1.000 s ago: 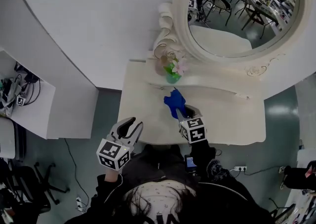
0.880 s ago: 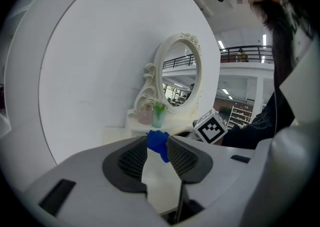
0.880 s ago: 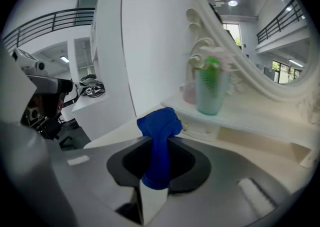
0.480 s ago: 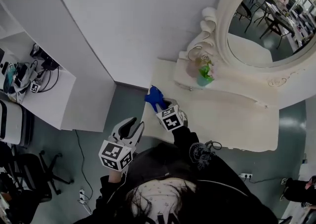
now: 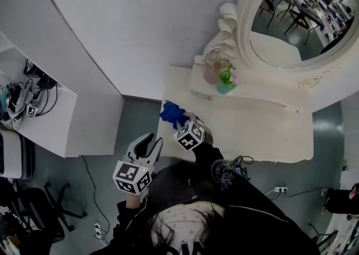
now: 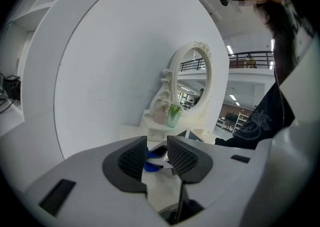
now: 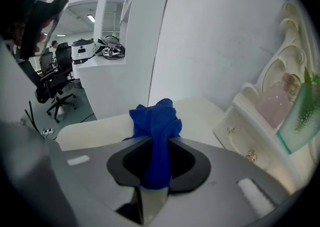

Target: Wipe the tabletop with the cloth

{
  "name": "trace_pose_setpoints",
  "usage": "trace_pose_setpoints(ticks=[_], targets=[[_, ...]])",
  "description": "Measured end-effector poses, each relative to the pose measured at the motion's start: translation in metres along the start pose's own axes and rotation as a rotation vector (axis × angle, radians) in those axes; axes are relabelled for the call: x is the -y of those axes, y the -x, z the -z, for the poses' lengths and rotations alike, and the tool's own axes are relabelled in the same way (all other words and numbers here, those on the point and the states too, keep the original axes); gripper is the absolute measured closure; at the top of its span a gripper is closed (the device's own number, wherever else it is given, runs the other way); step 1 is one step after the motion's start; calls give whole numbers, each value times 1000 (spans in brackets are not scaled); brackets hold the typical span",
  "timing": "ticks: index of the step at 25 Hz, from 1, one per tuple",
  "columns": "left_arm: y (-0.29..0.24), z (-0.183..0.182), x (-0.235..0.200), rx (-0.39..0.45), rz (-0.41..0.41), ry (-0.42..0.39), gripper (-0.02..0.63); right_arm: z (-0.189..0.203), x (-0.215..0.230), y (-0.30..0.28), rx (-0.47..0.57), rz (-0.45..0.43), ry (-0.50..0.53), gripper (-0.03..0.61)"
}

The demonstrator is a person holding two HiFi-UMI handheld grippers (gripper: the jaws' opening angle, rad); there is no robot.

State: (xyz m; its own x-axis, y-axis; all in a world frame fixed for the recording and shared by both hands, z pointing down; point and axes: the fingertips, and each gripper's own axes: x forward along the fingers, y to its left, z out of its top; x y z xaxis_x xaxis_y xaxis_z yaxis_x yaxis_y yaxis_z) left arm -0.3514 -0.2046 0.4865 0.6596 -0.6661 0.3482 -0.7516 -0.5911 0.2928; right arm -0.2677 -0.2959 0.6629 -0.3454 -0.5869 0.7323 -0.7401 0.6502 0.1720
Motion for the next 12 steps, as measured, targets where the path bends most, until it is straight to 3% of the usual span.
trace_pose_setpoints(ticks=[12], targets=[[-57,-1,52,-42,180,-39,491,79,87,50,-54,152,-199,494]])
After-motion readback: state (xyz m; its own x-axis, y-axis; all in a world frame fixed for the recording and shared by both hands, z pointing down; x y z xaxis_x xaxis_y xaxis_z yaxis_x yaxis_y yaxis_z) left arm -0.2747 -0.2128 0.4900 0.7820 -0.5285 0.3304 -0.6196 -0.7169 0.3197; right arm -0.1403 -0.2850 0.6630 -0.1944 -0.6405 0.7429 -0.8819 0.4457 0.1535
